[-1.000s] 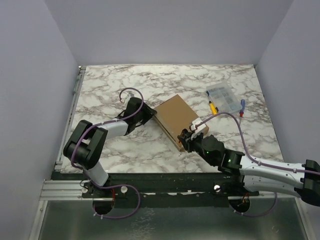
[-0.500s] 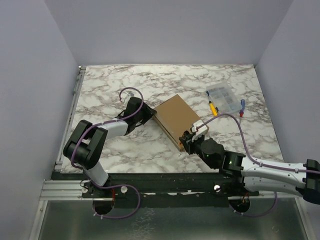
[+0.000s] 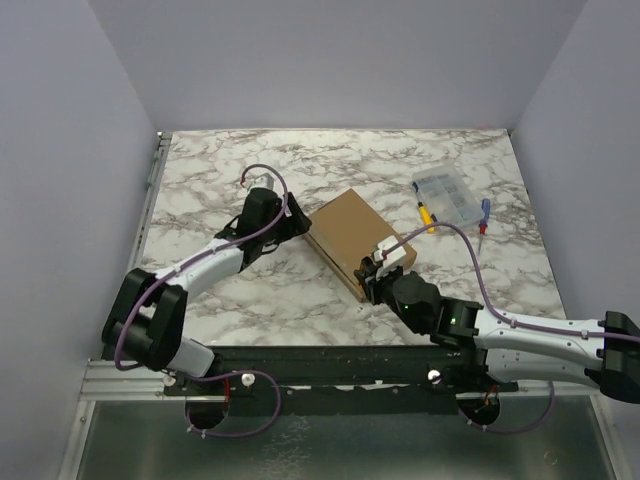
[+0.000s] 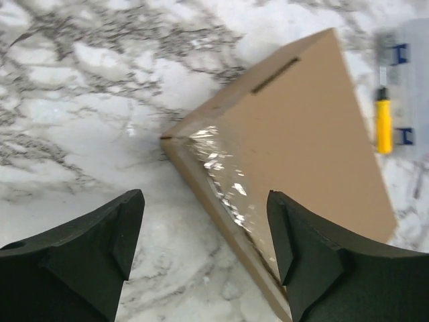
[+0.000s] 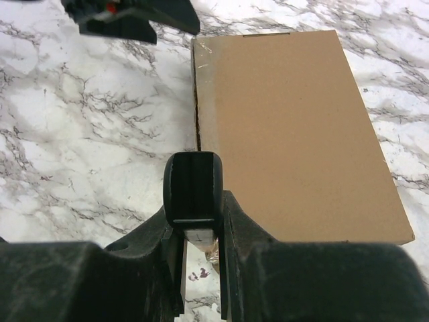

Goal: Unpack the express box

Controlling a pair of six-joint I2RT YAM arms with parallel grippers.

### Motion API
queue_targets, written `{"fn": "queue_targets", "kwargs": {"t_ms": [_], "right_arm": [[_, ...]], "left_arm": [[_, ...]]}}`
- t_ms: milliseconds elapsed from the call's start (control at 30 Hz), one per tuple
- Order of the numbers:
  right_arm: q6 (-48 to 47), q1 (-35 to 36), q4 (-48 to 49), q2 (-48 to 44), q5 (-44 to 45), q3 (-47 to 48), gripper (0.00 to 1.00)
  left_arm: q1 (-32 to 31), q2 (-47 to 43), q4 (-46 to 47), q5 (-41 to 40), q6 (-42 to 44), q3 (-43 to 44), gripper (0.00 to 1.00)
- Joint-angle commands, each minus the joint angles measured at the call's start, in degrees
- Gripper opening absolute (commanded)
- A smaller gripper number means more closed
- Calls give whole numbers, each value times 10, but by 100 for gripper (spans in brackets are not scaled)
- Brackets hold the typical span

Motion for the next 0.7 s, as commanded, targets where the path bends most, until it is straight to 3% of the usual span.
{"fn": "queue_targets", "kwargs": {"t_ms": [0, 67, 200, 433, 667], "right_arm": [[-2, 3, 15, 6, 23, 25, 1], [-2, 3, 13, 13, 23, 29, 1], [-6, 3, 10, 21, 15, 41, 1], [-18, 3, -19, 21, 21, 80, 1], [-46, 3, -115, -3, 40, 189, 1]], "left_arm": [[-6, -57, -33, 113, 29, 16, 77], [-21, -56, 18, 166, -3, -1, 70], [-82, -24, 140, 198, -44, -20, 64], [-132, 71, 166, 173, -15, -6, 58], [-131, 79, 168, 149, -3, -47, 57]]}}
